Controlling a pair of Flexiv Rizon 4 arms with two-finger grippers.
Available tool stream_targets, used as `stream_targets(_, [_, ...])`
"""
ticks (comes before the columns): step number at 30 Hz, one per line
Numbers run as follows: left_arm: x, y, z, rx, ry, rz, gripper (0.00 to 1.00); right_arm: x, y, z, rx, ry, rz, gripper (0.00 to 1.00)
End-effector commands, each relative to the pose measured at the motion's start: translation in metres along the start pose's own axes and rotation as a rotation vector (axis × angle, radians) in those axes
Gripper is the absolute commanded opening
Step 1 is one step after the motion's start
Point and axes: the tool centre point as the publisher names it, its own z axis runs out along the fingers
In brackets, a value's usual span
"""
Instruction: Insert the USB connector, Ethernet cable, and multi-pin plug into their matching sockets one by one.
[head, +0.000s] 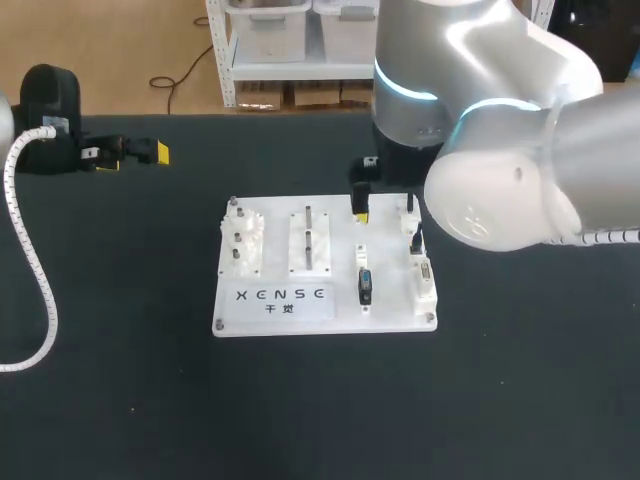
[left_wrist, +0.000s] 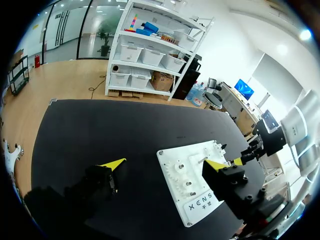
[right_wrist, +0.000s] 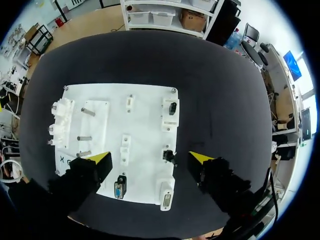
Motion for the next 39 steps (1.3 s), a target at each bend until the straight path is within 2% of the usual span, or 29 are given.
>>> stream_targets(1, [0.0, 0.0, 0.0, 0.0, 0.0, 0.0, 1.0, 0.01, 0.006, -0.004, -0.001, -0.008, -0.011, 1.0])
stream_targets(17, [0.0, 0.0, 0.0, 0.0, 0.0, 0.0, 1.0, 0.03, 0.025, 0.012, 0.029, 0.045, -0.027, 1.0])
stream_targets(29, [0.0, 0.0, 0.0, 0.0, 0.0, 0.0, 1.0, 0.047, 0.03, 0.032, 0.011, 0.095, -0.038, 1.0])
stream_targets(39, [0.0, 0.0, 0.0, 0.0, 0.0, 0.0, 1.0, 0.054, 0.039, 0.034, 0.015, 0.103, -0.071, 1.0])
